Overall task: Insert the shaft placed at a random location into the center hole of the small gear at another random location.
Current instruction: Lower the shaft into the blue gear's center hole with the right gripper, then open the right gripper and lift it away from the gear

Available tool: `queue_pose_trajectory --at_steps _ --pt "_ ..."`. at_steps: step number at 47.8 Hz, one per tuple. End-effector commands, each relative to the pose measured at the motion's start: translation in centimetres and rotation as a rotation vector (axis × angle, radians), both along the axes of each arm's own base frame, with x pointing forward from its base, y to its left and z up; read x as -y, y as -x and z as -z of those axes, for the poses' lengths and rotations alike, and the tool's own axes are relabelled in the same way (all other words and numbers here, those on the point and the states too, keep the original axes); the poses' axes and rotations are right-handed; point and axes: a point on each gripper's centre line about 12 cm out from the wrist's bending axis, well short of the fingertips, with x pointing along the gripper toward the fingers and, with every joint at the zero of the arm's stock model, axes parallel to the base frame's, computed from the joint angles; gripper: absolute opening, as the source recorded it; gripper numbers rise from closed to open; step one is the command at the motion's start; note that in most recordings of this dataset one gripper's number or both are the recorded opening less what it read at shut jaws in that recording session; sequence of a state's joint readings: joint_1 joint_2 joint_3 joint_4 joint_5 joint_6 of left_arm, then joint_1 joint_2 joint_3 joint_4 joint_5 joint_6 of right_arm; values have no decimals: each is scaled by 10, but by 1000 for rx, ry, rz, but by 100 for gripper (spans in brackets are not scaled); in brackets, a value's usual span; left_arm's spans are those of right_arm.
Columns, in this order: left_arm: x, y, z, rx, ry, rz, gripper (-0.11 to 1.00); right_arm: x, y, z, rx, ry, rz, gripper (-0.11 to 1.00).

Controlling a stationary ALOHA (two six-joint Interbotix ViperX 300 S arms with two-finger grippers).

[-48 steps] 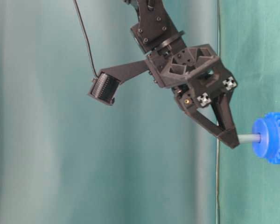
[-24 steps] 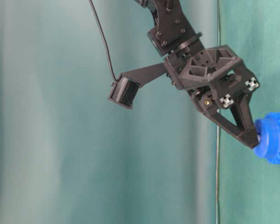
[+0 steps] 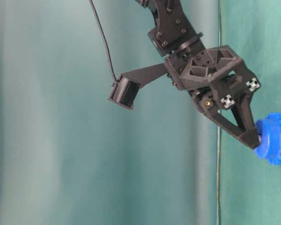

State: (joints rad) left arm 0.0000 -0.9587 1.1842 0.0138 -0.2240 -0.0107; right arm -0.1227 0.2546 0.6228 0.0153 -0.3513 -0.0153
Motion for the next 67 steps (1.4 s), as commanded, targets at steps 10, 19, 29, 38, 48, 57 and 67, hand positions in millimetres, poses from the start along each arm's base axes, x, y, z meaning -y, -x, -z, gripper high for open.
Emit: queue_pose_trajectory --at_steps 10,19,29,38,48,57,67 --pt "0 -3 -10 23 -3 -1 0 1 -7 -18 54 2 6 80" --pt "0 -3 -10 23 -3 -1 0 0 -3 -30 72 4 4 81" --pt "0 -3 -10 23 -2 -1 0 -1 6 -48 87 8 3 80" --pt "0 -3 -10 26 -1 -1 0 -1 11 -50 89 7 5 80" --pt "0 -3 -10 23 -1 -1 0 -2 20 -48 77 5 5 80" --pt "0 -3 -10 23 0 -1 0 -4 34 -50 72 3 5 80" --pt "0 -3 -10 25 -1 -1 0 -5 43 -49 64 4 5 80"
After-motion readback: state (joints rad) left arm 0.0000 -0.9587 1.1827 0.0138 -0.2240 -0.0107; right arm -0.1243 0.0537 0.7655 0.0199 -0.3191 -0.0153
